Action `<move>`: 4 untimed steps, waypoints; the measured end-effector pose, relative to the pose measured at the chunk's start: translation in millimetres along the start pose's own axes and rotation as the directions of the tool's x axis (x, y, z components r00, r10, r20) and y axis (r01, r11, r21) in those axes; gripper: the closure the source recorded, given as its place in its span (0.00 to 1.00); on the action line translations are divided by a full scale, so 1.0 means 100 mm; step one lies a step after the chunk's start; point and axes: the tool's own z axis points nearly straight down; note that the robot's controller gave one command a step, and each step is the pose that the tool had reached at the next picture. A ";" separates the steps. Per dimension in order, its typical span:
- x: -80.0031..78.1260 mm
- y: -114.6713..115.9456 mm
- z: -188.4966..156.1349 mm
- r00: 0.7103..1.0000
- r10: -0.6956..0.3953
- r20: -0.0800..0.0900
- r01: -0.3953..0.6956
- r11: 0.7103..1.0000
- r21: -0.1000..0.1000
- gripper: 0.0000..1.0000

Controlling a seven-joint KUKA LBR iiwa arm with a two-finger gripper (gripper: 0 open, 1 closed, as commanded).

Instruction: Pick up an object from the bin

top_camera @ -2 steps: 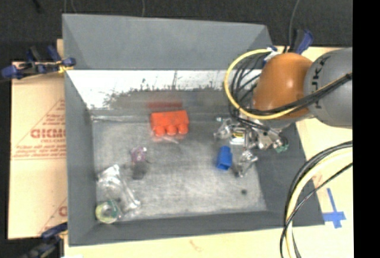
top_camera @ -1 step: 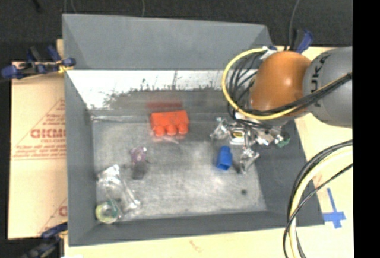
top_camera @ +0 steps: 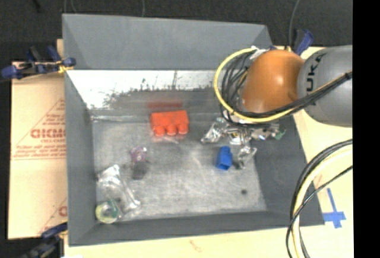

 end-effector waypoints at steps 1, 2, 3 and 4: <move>-0.12 0.09 0.00 0.992 -0.127 0.000 0.127 0.992 0.000 0.00; -0.12 0.06 -0.02 0.993 -0.119 -0.003 0.119 0.993 -0.009 0.00; -0.14 0.06 -0.04 0.993 -0.118 0.002 0.118 0.993 -0.008 1.00; -0.16 0.01 -0.78 0.994 -0.112 -0.003 0.112 0.994 -0.009 1.00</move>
Offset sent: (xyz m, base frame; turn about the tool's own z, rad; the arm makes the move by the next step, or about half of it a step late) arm -0.0045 0.0192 -0.0049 -0.1350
